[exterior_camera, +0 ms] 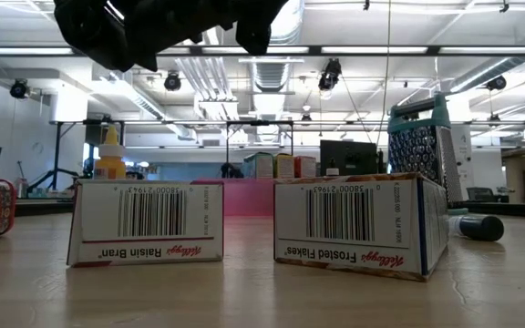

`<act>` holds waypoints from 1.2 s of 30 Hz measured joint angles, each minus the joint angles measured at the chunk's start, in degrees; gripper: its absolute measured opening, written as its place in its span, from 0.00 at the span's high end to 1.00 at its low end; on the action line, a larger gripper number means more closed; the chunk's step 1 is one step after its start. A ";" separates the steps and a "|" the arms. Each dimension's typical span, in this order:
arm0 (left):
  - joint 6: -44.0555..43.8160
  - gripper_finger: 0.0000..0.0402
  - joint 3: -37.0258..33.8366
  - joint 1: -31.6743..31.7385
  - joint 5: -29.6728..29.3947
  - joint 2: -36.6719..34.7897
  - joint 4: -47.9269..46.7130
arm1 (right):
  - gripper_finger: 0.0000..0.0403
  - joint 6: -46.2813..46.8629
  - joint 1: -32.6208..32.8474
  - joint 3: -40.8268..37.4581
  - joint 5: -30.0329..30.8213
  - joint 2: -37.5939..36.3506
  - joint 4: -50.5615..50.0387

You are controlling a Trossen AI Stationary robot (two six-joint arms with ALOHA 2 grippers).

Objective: Pick & Place Kitchen Items
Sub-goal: Put the purple food coloring bottle into the orange bin

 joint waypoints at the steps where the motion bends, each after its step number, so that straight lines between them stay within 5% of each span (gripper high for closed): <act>1: 0.00 0.44 0.00 0.00 -0.02 0.00 0.02 | 0.83 -0.07 0.00 0.00 0.00 0.00 -0.02; 14: -0.10 0.64 0.00 0.02 -0.11 0.00 -0.34 | 0.83 0.07 -0.22 -0.02 -1.81 0.00 -0.08; 36: -0.38 0.69 0.00 0.02 -0.02 0.00 -0.76 | 0.81 0.04 -0.24 -0.11 -2.67 0.00 -0.45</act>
